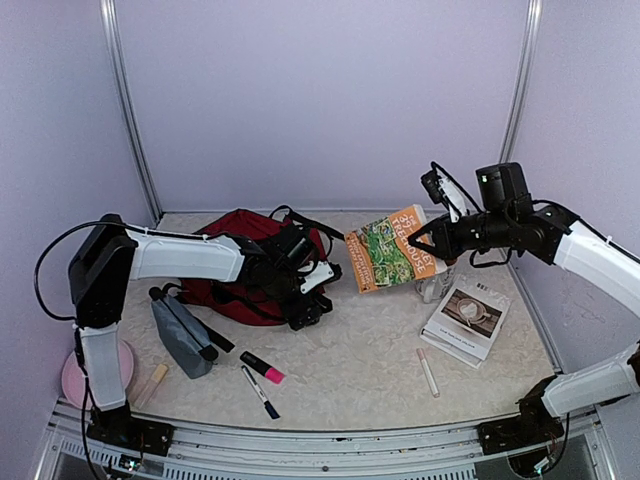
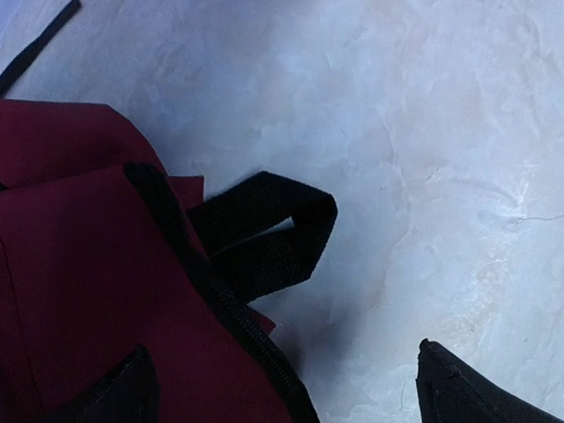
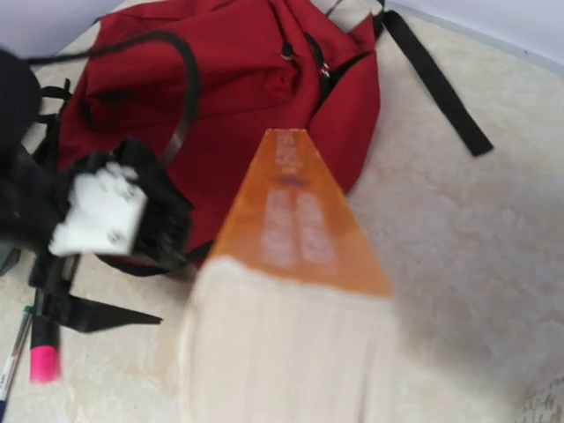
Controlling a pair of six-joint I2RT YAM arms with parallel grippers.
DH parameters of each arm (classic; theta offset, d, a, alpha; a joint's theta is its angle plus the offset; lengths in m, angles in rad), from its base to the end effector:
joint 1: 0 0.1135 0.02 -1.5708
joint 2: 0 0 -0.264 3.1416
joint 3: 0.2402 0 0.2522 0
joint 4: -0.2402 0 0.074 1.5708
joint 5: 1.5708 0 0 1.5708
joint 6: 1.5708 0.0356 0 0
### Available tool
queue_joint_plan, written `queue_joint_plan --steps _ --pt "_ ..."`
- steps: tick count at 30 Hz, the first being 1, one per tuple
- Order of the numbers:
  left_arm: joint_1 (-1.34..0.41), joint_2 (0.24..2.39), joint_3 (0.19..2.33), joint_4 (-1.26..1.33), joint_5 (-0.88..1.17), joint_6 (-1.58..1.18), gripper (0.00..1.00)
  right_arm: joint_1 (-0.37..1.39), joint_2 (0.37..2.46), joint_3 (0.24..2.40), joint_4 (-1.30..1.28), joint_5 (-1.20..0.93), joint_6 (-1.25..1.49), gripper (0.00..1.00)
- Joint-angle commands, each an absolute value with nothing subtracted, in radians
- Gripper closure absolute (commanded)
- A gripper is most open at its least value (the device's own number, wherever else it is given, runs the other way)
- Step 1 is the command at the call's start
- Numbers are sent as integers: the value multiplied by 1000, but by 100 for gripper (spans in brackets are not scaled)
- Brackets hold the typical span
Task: Pack the student bag
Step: Pick up the largest pocket of the bag from the student bag.
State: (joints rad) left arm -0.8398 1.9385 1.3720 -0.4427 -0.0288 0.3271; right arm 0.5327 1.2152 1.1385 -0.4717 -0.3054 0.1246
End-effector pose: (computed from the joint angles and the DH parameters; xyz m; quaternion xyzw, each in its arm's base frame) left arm 0.2759 -0.3062 0.1863 0.5259 0.8040 -0.0569 0.2715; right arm 0.2263 0.1459 0.3458 -0.2475 0.8290 0.2816 0.4148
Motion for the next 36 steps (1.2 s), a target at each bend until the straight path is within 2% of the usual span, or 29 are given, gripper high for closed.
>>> queue_joint_plan --steps 1,6,10,14,18,24,29,36 --pt "-839 2022 1457 -467 -216 321 3 526 1207 1123 -401 -325 143 100" --pt "-851 2013 1443 -366 -313 324 14 526 1209 1104 -388 -349 152 100" --pt "-838 1981 1392 -295 -345 323 37 526 1199 1085 -374 -370 162 100" --pt "-817 1965 1399 -322 -273 306 54 526 1192 1080 -367 -382 170 100" --pt "-800 1942 1379 -307 -248 293 100 526 1192 1079 -368 -382 176 100" --pt "-770 1823 1382 -286 -259 237 100 526 1178 1073 -344 -416 279 100" --pt "-765 1661 1397 -250 -279 236 100 602 1187 945 -11 -543 555 100" --pt "-767 1559 1425 -264 -285 253 100 686 1467 992 283 -486 799 100"
